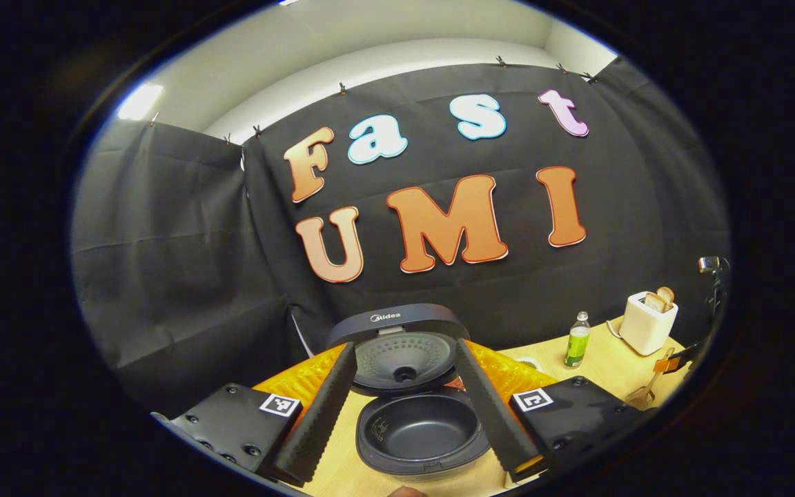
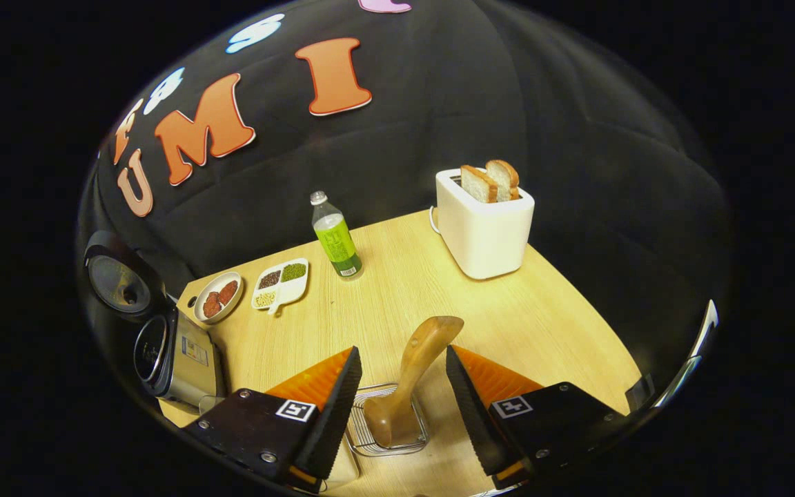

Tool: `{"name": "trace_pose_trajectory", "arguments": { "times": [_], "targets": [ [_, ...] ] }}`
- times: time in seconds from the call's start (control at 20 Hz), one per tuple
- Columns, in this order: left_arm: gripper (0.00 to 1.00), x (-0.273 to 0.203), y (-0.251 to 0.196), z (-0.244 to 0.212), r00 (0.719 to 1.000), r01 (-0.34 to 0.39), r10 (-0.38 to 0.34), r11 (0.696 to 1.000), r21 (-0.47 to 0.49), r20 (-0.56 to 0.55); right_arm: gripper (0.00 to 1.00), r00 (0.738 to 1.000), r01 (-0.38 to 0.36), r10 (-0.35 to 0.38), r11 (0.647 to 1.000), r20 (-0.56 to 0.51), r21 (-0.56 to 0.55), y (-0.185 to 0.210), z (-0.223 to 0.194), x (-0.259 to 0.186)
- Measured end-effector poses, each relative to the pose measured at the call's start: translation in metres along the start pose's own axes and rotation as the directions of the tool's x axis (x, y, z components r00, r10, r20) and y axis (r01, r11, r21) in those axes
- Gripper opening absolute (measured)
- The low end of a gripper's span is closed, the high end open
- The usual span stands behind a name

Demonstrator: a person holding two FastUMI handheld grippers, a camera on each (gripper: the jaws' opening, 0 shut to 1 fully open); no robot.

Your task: Close the left gripper, press the button to open the rice cooker; take a wooden spoon from the chopstick holder with the right hand, scoop a spoonful of rice and pour it into the rice cooker, then put the wooden spoon back into the chopstick holder.

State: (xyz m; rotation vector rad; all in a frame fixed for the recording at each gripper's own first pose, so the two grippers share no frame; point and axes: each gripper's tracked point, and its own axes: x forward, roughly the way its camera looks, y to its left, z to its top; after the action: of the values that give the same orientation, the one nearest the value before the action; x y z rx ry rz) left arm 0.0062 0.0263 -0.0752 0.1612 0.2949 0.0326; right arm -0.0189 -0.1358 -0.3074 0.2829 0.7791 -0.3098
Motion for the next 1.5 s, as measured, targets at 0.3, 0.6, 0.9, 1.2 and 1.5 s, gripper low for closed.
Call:
{"name": "trace_pose_trajectory", "arguments": {
  "times": [0.3, 0.6, 0.9, 1.2, 1.5],
  "targets": [
    [0.88, -0.016, 0.011, -0.003, 0.998, -0.063, 0.063, 0.997, 0.052, 0.004, 0.72, 0.996, 0.009, -0.004, 0.999, -0.094, 0.046, -0.004, -0.023, 0.029],
    [0.88, -0.025, 0.014, -0.006, 0.997, -0.081, 0.081, 0.996, 0.043, -0.009, 0.35, 0.992, 0.035, -0.026, 0.996, -0.121, 0.077, -0.005, -0.031, 0.029],
    [0.88, -0.022, 0.003, -0.012, 0.999, -0.046, 0.046, 0.998, 0.045, -0.010, 0.22, 0.997, 0.015, -0.008, 0.995, -0.074, 0.094, 0.002, -0.032, 0.009],
    [0.88, -0.020, -0.003, -0.017, 1.000, -0.003, 0.004, 0.999, 0.047, -0.006, 0.17, 0.999, 0.014, -0.009, 0.993, -0.039, 0.120, 0.004, -0.041, -0.012],
    [0.88, -0.015, -0.001, -0.023, 1.000, 0.009, -0.009, 1.000, 0.028, -0.009, 0.17, 1.000, 0.012, -0.015, 0.994, 0.028, 0.112, 0.013, -0.051, -0.028]
  ]
}}
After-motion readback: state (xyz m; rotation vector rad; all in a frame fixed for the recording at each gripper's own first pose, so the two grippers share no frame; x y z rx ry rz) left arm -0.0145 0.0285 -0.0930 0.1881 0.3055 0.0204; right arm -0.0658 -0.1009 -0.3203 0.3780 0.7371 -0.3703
